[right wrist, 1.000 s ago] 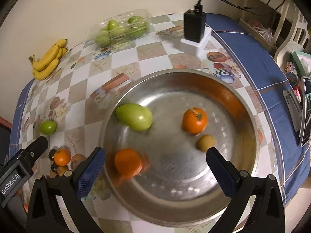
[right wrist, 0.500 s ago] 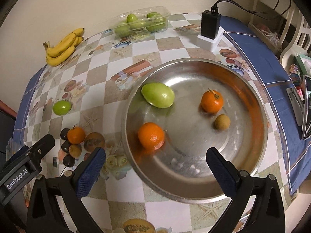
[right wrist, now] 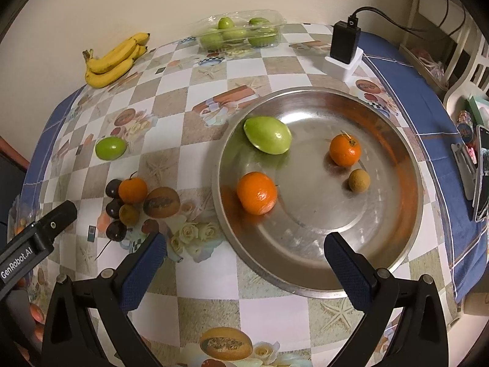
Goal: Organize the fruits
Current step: 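Withdraw both tools from the bowl back toward the fruit cluster, then lower the right gripper onto the small brown kiwi and close it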
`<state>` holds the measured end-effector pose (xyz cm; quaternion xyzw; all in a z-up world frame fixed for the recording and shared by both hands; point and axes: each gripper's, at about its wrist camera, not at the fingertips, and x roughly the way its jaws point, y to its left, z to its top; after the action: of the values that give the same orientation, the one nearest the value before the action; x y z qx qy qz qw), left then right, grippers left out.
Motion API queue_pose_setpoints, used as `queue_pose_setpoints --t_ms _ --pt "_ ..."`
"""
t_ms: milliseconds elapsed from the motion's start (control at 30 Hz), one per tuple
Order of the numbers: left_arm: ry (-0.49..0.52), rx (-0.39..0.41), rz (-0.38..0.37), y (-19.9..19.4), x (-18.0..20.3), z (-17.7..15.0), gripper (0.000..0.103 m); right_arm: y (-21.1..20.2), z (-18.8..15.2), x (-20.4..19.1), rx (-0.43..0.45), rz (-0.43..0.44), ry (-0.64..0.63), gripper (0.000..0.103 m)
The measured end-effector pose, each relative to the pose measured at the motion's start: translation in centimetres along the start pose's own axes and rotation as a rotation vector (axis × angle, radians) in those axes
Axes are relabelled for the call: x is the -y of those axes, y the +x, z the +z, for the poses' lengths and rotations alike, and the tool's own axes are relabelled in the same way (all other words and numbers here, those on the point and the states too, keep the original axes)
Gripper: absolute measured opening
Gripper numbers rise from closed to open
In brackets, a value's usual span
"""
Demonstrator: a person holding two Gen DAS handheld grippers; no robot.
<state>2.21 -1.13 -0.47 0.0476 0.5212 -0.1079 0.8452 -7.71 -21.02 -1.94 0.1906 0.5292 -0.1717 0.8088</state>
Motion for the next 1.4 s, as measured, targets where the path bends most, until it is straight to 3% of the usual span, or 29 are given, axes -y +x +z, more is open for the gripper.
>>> queue_pose_setpoints --t_ms 400,933,1133,1300,1400 --pt "-0.048 0.002 0.015 -0.1 -2.3 0.1 0.103 0.1 -0.2 -2.0 -0.006 0.000 -0.051 0.103" --pt "-0.136 -0.022 0.045 1.3 -5.7 0.8 0.103 1.4 1.0 -6.8 -0.010 0.089 -0.113 0.103" --pt "-0.180 -0.038 0.019 2.0 -6.5 1.0 0.101 1.9 1.5 -7.9 -0.021 0.109 -0.131 0.103" --pt "-0.200 -0.069 -0.020 2.9 -6.5 1.1 0.093 2.8 1.7 -8.8 -0.041 0.115 -0.148 0.102" --pt "-0.212 -0.091 -0.038 3.5 -6.2 1.1 0.092 3.4 1.7 -9.3 -0.055 0.111 -0.162 0.093"
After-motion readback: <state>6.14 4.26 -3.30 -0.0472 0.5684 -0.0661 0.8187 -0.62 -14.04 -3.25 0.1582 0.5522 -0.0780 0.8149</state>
